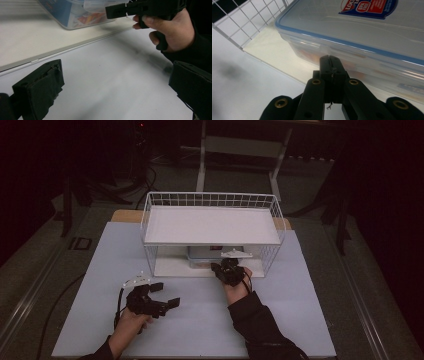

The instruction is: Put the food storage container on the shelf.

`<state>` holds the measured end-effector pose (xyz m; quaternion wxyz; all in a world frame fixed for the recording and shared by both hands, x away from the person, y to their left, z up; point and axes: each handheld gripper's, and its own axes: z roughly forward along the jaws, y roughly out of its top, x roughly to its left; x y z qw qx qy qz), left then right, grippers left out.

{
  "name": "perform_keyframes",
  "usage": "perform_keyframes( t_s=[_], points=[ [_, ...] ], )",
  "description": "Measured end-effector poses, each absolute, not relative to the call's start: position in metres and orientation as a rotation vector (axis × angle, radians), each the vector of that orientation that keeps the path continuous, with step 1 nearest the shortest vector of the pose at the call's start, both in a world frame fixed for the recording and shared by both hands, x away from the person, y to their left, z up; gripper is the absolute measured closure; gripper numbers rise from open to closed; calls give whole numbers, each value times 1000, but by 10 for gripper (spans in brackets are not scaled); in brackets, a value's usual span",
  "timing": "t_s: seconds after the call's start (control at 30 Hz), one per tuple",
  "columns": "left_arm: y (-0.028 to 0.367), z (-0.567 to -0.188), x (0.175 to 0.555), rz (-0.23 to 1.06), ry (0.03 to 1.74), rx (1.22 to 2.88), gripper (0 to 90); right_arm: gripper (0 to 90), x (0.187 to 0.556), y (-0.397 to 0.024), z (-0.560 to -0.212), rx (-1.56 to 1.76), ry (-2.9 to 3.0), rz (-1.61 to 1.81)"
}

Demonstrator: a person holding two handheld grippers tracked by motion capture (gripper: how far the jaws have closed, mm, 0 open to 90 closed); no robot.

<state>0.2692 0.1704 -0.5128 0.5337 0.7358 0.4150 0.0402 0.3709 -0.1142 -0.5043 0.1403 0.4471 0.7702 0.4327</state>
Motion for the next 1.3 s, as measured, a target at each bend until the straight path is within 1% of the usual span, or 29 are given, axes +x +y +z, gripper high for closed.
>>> perform_keyframes(
  t_s=[0.17,0.37,0.5,0.6,0.7,0.8,0.9,0.97,1.2,1.3],
  points=[
    [170,-512,269,97,986,1754,0,898,371,-114,-506,1317,2220,1271],
    [169,-511,268,105,980,1755,0,887,359,-116,-500,1285,2214,1301],
    [169,-509,267,118,966,1761,0,854,349,-121,-497,1261,2210,1314],
    [168,-508,266,126,958,1769,0,814,343,-124,-497,1235,2214,1311],
    [166,-508,266,127,956,1772,0,756,338,-127,-496,1223,2222,1320],
    [164,-509,265,128,948,1781,0,676,333,-130,-496,1193,2226,1320],
    [162,-509,264,129,942,1790,0,553,327,-133,-494,1176,2213,1341],
    [162,-509,263,140,937,1797,0,508,323,-137,-493,1193,2200,1357],
    [161,-507,262,143,928,1793,0,277,312,-148,-489,1190,2179,1464],
    [162,-507,262,141,928,1790,0,235,309,-154,-488,1176,2170,1497]
  ],
)
